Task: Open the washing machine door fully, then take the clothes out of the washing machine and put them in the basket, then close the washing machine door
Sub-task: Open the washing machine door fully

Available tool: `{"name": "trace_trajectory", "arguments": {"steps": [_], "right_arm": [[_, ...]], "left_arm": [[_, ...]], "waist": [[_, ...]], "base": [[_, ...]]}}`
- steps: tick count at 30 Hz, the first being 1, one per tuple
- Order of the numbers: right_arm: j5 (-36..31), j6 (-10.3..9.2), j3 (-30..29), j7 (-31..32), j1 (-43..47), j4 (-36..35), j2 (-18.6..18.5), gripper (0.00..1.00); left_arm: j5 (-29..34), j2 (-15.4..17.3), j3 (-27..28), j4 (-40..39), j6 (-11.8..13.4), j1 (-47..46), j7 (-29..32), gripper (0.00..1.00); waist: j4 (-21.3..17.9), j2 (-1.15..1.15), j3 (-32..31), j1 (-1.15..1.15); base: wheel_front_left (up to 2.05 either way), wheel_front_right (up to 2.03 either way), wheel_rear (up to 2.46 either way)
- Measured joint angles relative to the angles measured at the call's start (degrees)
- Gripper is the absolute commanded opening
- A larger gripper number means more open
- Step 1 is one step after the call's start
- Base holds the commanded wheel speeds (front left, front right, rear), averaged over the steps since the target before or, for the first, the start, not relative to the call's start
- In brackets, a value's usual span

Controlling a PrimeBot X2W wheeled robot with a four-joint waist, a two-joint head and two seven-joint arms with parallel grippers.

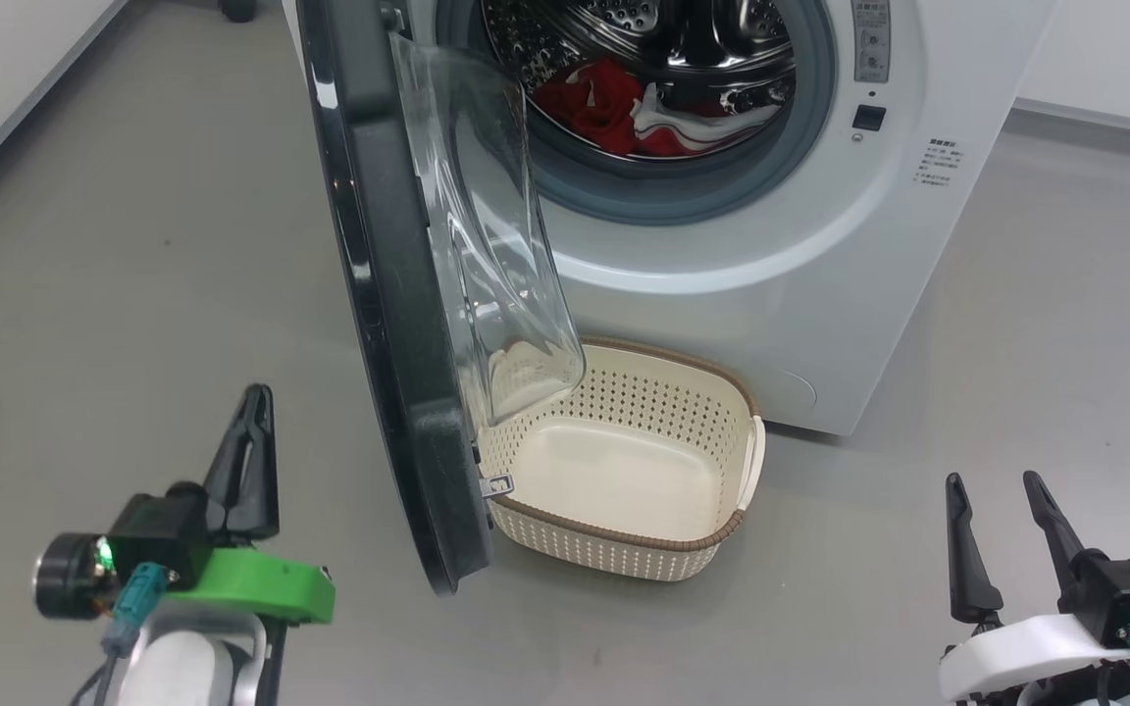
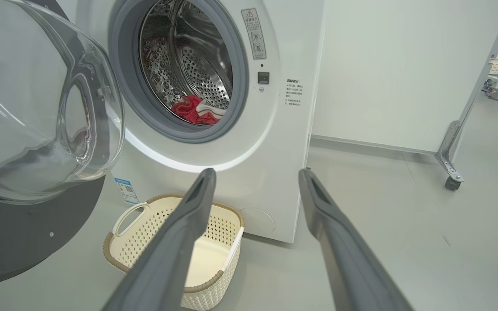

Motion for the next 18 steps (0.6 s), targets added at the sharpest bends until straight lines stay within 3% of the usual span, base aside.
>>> {"name": "trace_trajectory", "arguments": {"steps": [11, 18], "right_arm": [[-1.1, 0.42, -0.6, 0.0, 0.1, -0.8, 0.9, 1.0], [-2.0, 0.92, -0.7, 0.0, 0.6, -0.8, 1.5, 1.0]], "left_arm": [[2.0, 0.6, 0.5, -11.1, 0.5, -5.3, 0.0, 0.0], [4.9, 1.0, -3.4, -18.4, -0.2, -8.2, -0.3, 0.0]], "waist": [[0.9, 0.0, -0.3, 0.0], [1.1, 0.0, -0.5, 0.0]], "base": [[0.0, 0.0, 0.0], [0.0, 0.0, 0.0]]}}
